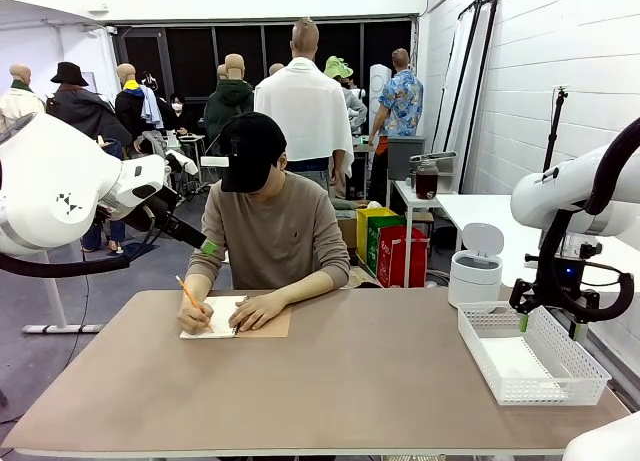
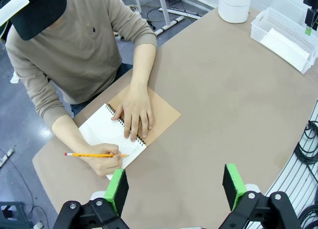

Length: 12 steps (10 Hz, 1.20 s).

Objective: Sort the paper based on its condition.
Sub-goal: If a person hands you a paper, place it in the Organizing basket , and if it's crumpled, put it in the Trash can.

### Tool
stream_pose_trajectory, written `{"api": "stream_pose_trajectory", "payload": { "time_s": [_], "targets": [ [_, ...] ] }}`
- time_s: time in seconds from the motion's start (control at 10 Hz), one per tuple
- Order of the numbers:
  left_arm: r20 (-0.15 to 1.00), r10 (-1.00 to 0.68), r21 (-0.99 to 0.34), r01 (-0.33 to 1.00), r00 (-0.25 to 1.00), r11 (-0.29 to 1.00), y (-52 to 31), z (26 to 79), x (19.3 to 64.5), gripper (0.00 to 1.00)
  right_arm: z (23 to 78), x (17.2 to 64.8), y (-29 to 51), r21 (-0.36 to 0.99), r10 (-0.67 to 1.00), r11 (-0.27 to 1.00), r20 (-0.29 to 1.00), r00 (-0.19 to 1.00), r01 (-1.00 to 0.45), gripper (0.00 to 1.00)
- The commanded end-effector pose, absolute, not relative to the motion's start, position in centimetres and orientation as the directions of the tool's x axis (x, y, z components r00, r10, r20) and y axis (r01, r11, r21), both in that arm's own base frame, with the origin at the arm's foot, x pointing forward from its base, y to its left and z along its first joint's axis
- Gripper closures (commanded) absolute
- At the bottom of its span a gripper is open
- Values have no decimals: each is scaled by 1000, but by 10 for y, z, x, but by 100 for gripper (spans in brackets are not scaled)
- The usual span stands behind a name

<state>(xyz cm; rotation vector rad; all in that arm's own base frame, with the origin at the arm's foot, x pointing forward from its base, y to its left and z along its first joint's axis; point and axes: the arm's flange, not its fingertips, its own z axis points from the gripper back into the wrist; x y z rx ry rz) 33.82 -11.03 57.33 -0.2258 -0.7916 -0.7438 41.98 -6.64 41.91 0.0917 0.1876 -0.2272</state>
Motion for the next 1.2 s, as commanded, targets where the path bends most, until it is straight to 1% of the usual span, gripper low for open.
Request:
{"api": "stream_pose_trajectory", "payload": {
  "time_s": [0.0, 0.3, 0.4, 0.6, 0.7, 0.8, 0.9, 1.1],
  "targets": [
    [715, -518, 76, 684, 470, 726, -109, 573, 338, 0, 417, 419, -67, 72, -209, 971, -192, 959, 226, 0],
    [715, -518, 76, 684, 470, 726, -109, 573, 338, 0, 419, 420, -66, 69, -215, 970, -195, 957, 232, 0],
    [715, -518, 76, 684, 470, 726, -109, 573, 338, 0, 432, 423, -59, 97, -170, 979, -116, 979, 182, 0],
    [715, -518, 76, 684, 470, 726, -109, 573, 338, 0, 455, 434, -37, 39, -101, 994, -57, 993, 103, 0],
    [715, -518, 76, 684, 470, 726, -109, 573, 338, 0, 469, 436, -23, 11, -52, 999, -17, 998, 52, 0],
    [715, -518, 76, 684, 470, 726, -109, 573, 338, 0, 485, 438, -8, -3, 24, 1000, 52, 998, -24, 0],
    [715, -518, 76, 684, 470, 726, -109, 573, 338, 0, 496, 435, 5, 8, 115, 993, 112, 987, -117, 0],
    [715, -518, 76, 684, 470, 726, -109, 573, 338, 0, 512, 421, 26, 59, 289, 951, 185, 939, -304, 0]
  ]
}}
